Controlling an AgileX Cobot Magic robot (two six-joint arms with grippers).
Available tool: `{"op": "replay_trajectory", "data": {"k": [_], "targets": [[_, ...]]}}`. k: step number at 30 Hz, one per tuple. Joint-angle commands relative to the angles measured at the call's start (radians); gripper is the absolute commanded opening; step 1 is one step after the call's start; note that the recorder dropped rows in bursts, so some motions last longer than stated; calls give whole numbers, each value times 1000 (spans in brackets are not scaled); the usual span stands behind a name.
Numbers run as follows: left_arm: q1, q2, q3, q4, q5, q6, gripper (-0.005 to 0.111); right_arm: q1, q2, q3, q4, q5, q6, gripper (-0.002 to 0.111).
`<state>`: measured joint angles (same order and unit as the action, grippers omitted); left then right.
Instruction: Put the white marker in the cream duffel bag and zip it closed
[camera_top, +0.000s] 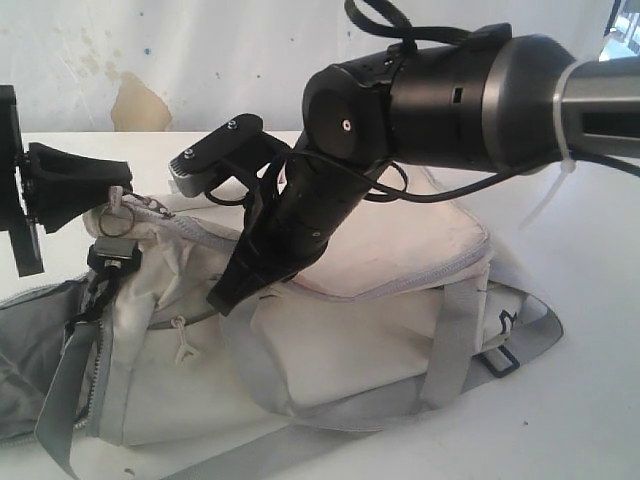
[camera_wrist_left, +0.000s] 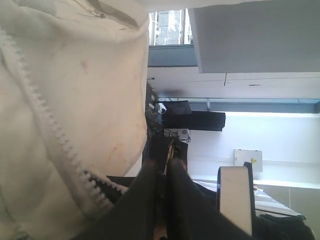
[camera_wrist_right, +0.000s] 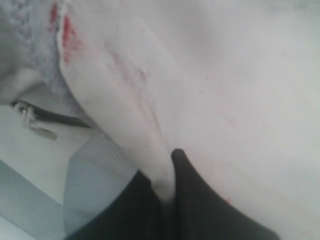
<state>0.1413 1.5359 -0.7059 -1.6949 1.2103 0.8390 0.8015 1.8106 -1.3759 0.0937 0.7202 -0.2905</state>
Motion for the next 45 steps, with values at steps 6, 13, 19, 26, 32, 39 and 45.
{"op": "replay_trajectory", "data": {"k": [6, 13, 19, 26, 32, 39, 45], "targets": [[28, 1, -3, -49, 11, -17, 0, -5, -3, 1, -21, 35, 7, 0], [25, -15, -3, -49, 11, -21, 0, -5, -3, 5, -19, 113, 7, 0], [25, -28, -3, -49, 11, 27, 0, -5, 9, 5, -15, 82, 7, 0], [25, -28, -3, 156, 11, 185, 4, -5, 17, 5, -5, 62, 7, 0], [25, -33, -3, 199, 11, 313, 26, -5, 17, 5, 10, 63, 7, 0], [25, -73, -51, 195, 11, 320, 61, -5, 13, -1, 51, 66, 7, 17], [25, -91, -178, 338, -327, 87, 74, -5, -5, -1, 67, 87, 7, 36]]}}
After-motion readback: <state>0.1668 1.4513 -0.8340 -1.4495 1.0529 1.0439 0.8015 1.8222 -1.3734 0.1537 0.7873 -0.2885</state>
